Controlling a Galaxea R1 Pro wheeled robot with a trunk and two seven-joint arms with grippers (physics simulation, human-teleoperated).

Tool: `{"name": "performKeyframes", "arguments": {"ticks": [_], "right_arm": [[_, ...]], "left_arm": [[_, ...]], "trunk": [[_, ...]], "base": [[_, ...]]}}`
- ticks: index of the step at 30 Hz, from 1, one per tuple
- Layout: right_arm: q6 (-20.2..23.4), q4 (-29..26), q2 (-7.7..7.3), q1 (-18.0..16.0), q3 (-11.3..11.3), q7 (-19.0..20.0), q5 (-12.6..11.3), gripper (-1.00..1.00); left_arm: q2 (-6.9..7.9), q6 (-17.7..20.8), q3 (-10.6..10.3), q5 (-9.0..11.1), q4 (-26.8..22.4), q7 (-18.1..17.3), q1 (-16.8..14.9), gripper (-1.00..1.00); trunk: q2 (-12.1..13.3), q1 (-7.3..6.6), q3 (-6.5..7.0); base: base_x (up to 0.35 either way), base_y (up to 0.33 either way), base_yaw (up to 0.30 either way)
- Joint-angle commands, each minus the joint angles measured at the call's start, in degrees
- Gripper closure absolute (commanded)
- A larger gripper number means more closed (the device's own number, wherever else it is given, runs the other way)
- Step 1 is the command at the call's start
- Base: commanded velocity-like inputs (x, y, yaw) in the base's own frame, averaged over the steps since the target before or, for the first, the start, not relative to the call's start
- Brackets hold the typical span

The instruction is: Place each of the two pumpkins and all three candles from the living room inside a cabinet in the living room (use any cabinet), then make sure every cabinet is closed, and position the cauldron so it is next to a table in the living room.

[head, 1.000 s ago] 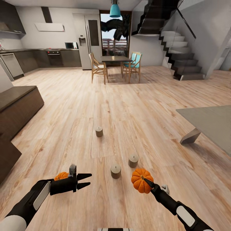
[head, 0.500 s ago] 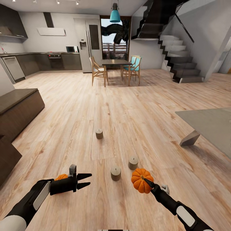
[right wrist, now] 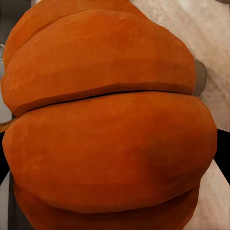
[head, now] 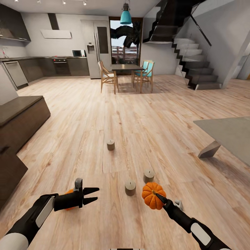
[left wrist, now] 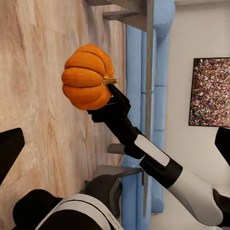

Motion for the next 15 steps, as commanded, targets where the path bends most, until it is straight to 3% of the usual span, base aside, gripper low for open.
{"name": "performKeyframes", "arguments": {"ticks": [1,6,15], "right_arm": [[0.4,0.0,-0.06,0.0,0.2,0.0,-0.7,1.00],[0.4,0.0,0.01,0.0,0.2,0.0,-0.7,1.00],[0.2,0.0,0.02,0.0,0.2,0.1,-0.7,1.00]], "left_arm": [[0.04,0.3,-0.2,0.2,0.0,-0.1,0.0,-1.00],[0.04,0.3,-0.2,0.2,0.0,-0.1,0.0,-1.00],[0.04,0.3,-0.2,0.2,0.0,-0.1,0.0,-1.00]], "trunk": [[0.0,-0.01,-0.05],[0.0,-0.01,-0.05],[0.0,-0.01,-0.05]], "base": [[0.000,0.283,0.000],[0.080,0.279,0.000],[0.228,0.213,0.000]]}}
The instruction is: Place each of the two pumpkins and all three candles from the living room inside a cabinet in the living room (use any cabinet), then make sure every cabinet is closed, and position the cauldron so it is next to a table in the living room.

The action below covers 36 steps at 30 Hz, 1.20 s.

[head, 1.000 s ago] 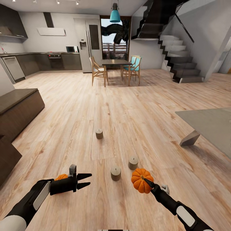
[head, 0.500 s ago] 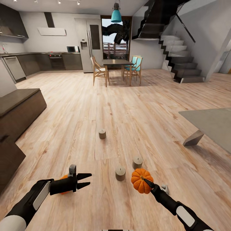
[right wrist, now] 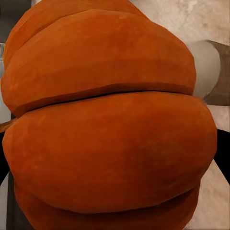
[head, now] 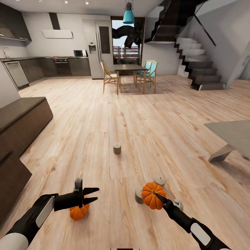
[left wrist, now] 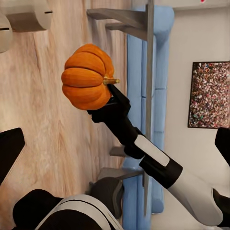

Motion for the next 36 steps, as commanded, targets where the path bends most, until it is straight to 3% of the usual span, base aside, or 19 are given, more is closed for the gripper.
{"name": "performKeyframes", "arguments": {"ticks": [1,14,36], "right_arm": [[0.5,0.0,-0.05,0.0,0.2,0.0,-0.8,1.00],[0.6,0.0,-0.05,0.0,0.2,-0.3,-0.8,1.00],[0.7,0.0,0.03,0.0,0.1,0.0,-0.8,1.00]], "left_arm": [[0.05,0.3,-0.2,0.2,0.0,-0.1,0.0,-1.00],[-0.04,0.3,-0.2,0.3,0.0,-0.1,0.0,-1.00],[-0.09,0.3,-0.2,0.3,0.0,-0.1,0.0,-1.00]], "trunk": [[0.0,0.01,-0.05],[0.0,0.01,0.27],[0.0,0.01,0.89]], "base": [[0.240,0.173,0.000],[0.185,0.159,0.174],[0.113,0.019,0.252]]}}
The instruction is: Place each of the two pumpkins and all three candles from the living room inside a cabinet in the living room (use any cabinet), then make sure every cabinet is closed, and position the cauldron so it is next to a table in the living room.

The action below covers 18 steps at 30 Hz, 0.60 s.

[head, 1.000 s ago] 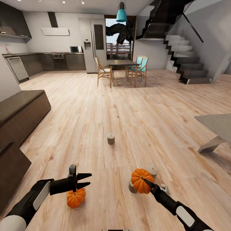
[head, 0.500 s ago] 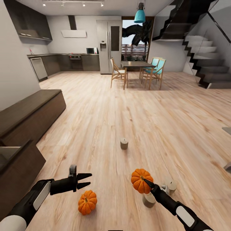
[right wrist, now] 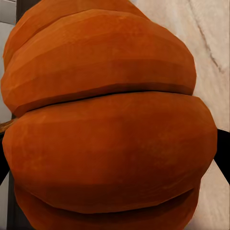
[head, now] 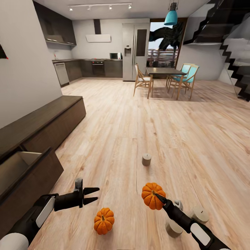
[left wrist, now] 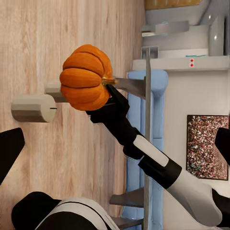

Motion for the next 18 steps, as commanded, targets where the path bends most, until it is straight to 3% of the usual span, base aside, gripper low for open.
{"name": "performKeyframes", "arguments": {"ticks": [1,7,18], "right_arm": [[0.5,-0.1,-0.05,0.0,0.1,0.1,-0.8,1.00],[0.5,-0.1,-0.11,0.0,0.1,0.2,-0.8,1.00],[0.5,-0.1,-0.09,0.0,0.1,0.2,-0.8,1.00]], "left_arm": [[0.06,0.3,-0.2,0.2,0.0,-0.1,-0.1,-1.00],[0.09,0.3,-0.2,0.2,0.0,-0.1,-0.1,-1.00],[0.13,0.3,-0.2,0.3,0.0,-0.1,-0.1,-1.00]], "trunk": [[0.0,-0.01,-0.04],[0.0,-0.01,-0.04],[0.0,-0.01,-0.04]], "base": [[0.120,0.080,0.273],[0.121,0.073,0.231],[0.021,0.003,0.018]]}}
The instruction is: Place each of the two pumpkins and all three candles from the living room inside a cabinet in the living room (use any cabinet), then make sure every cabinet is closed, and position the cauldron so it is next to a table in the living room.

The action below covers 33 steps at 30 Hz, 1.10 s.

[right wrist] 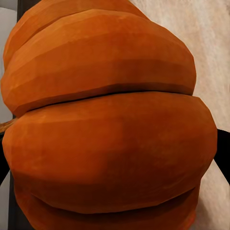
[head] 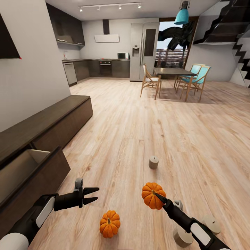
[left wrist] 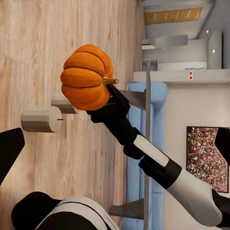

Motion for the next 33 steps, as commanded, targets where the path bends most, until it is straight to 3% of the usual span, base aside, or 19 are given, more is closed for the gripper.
{"name": "performKeyframes", "arguments": {"ticks": [1,33], "right_arm": [[0.4,0.0,-0.03,0.0,0.2,0.0,-0.6,1.00],[0.4,0.0,-0.01,0.0,0.1,0.3,-0.6,1.00]], "left_arm": [[0.07,0.3,-0.2,0.2,0.0,-0.1,0.0,-1.00],[0.01,0.3,-0.2,0.1,0.0,0.0,0.0,-1.00]], "trunk": [[0.0,-0.01,-0.05],[0.0,-0.01,0.04]], "base": [[0.003,0.000,0.000],[0.069,0.011,-0.061]]}}
